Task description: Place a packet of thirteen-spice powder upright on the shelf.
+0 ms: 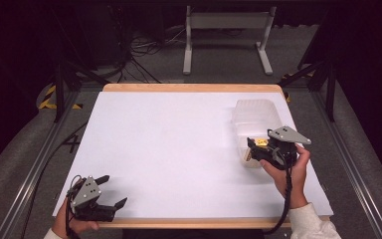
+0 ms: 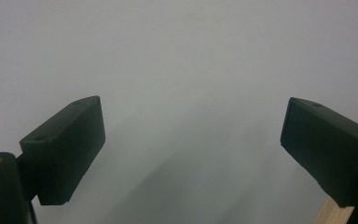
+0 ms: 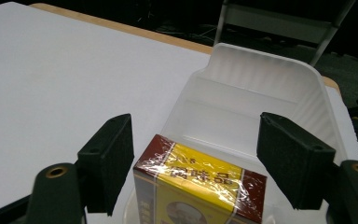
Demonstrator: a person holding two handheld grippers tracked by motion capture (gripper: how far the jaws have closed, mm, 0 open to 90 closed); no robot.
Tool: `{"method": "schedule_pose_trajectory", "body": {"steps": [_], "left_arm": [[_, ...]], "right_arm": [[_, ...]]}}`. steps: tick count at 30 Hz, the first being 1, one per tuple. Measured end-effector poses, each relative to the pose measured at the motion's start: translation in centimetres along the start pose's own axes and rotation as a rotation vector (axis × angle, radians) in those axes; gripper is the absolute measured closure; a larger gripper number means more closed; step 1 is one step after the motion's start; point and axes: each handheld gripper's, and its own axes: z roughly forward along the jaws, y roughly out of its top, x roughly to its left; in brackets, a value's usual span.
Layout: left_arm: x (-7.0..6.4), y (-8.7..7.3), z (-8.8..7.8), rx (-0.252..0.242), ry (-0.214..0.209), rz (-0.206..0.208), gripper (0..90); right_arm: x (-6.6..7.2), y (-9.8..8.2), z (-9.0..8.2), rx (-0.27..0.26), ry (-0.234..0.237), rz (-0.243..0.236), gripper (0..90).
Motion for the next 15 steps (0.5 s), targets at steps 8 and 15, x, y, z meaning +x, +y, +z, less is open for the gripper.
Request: {"method": "schedule_pose_trajectory", "body": {"steps": [8, 15], "left_arm": [[-0.02, 0.0, 0.0, 0.001, -0.005, 0.002, 7.1], [-0.01, -0.01, 0.04, 0.005, -0.005, 0.005, 7.1]], "right_arm": [[0.12, -0.07, 0.25, 0.01, 0.018, -0.008, 28.4], [0.12, 0.06, 0.25, 0.007, 0.035, -0.01, 27.5]]}}
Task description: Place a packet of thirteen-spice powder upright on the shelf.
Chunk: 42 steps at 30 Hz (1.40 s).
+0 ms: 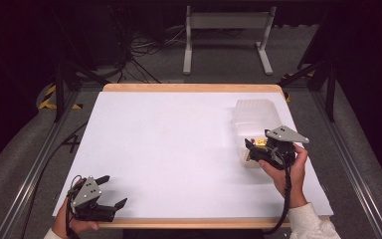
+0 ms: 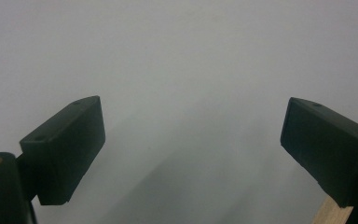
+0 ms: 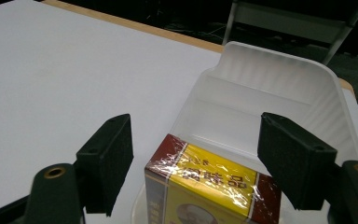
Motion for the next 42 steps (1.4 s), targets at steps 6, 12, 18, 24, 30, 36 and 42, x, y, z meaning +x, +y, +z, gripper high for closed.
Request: {"method": "schedule_pose_trajectory", "body": {"steps": [6, 12, 18, 24, 30, 36, 42], "left_arm": [[-0.1, 0.0, 0.1, 0.002, -0.003, 0.004, 7.1], [-0.1, 0.0, 0.0, 0.002, -0.003, 0.004, 7.1], [-0.1, 0.0, 0.0, 0.007, -0.005, 0.009, 7.1], [-0.1, 0.0, 0.0, 0.005, -0.002, 0.007, 7.1], [-0.1, 0.0, 0.0, 0.001, 0.0, 0.004, 7.1], [-0.1, 0.0, -0.1, -0.005, -0.001, 0.005, 7.1], [0.0, 0.0, -0.1, -0.009, -0.001, 0.0, 7.1]], "right_arm": [[0.3, 0.5, -0.1, -0.008, 0.033, -0.004, 27.6], [0.8, 0.7, 0.2, -0.004, 0.056, -0.015, 27.5], [1.3, 0.9, 0.2, -0.013, 0.093, -0.026, 27.3], [1.8, 1.0, 0.0, -0.01, 0.125, -0.055, 27.0], [1.6, 0.9, -0.6, -0.006, 0.105, -0.075, 26.4], [0.9, 0.5, -1.1, 0.011, 0.084, -0.098, 24.7], [0.4, 0.1, -1.7, 0.029, 0.08, -0.14, 22.7]]}}
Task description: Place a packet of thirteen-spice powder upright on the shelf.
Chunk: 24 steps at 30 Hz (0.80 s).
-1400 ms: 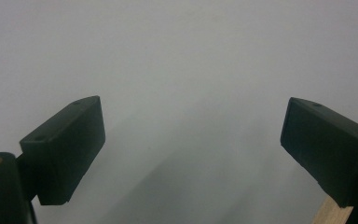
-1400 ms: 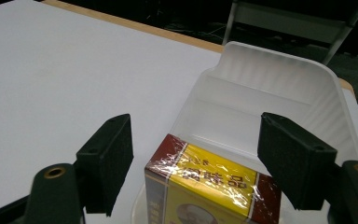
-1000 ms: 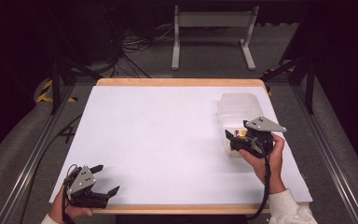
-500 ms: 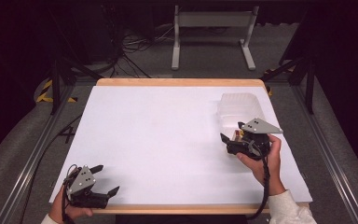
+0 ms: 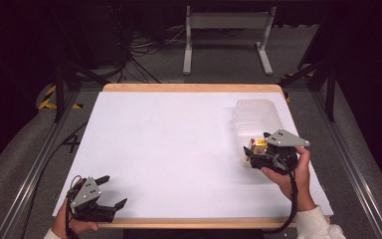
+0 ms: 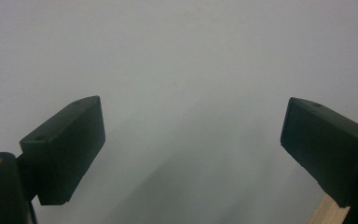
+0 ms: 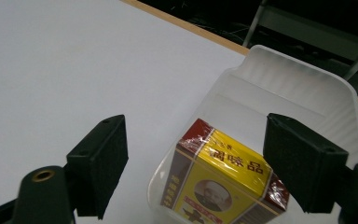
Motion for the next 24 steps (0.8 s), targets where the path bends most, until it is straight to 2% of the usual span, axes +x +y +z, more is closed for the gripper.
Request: {"method": "schedule_pose_trajectory", "body": {"steps": [24], "left_arm": [[0.1, 0.0, -0.1, -0.006, -0.003, -0.003, 7.1]], "right_arm": [[-1.0, -3.6, -3.0, 0.046, 0.001, -0.081, 13.5]]}}
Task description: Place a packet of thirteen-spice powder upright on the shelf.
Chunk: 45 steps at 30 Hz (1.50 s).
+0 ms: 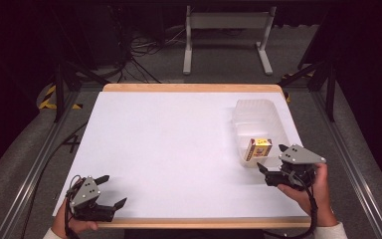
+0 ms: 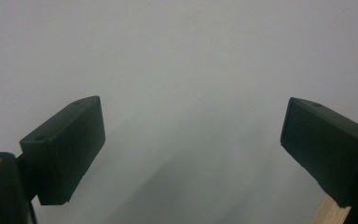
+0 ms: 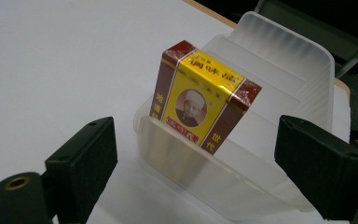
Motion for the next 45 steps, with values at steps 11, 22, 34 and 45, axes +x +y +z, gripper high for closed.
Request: {"method": "schedule_pose_trajectory", "body": {"steps": [11, 22, 34, 45], "left_arm": [[0.1, 0.0, -0.1, -0.006, 0.004, 0.0, 7.1], [0.2, 0.1, 0.2, -0.006, 0.003, -0.003, 7.1], [0.4, 0.6, 0.8, -0.003, -0.012, 0.02, 7.1], [0.4, 0.7, 0.9, 0.002, 0.002, 0.023, 7.2]], "right_arm": [[0.1, -2.2, -0.4, 0.02, -0.029, -0.021, 9.6], [0.2, -6.0, 0.1, 0.07, -0.119, -0.077, 8.1], [-1.7, -10.2, -0.6, 0.077, -0.183, 0.063, 8.6], [-3.0, -12.1, -1.8, 0.053, -0.203, 0.178, 7.1]]}}
